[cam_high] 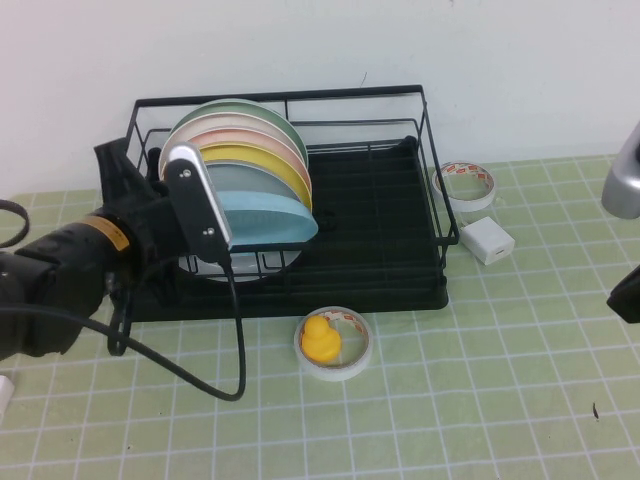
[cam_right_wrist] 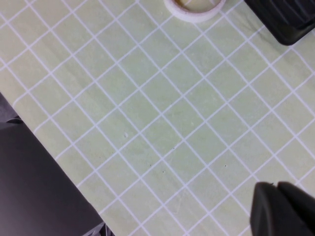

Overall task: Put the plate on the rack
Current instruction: Place the plate on the rack

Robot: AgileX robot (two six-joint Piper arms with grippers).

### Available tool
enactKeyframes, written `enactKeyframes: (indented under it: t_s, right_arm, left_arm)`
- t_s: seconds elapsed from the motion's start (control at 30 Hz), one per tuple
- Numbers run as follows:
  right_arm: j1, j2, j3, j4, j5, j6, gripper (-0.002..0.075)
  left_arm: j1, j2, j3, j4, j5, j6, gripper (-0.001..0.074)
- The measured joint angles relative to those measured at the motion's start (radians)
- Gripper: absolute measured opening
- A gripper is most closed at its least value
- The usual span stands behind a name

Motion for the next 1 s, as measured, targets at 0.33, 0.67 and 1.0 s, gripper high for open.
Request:
enactKeyframes:
  t_s: [0.33, 0.67, 1.0]
  right_arm:
    - [0.0, 0.0, 0.0, -0.012, 0.0, 0.0, 0.0001]
    - [0.0, 0.0, 0.0, -0.023, 0.0, 0.0, 0.0001]
    - [0.0, 0.0, 0.0, -0.025, 0.0, 0.0, 0.0001]
  left_arm:
    - [0.0, 0.112, 0.0, -0.02, -0.111, 0.002, 0.0083]
    - [0.0, 0.164, 0.0, -0.108, -0.196, -0.05, 0.0377]
    - [0.0, 0.135, 0.0, -0.143, -0.327, -0.076, 0.0564]
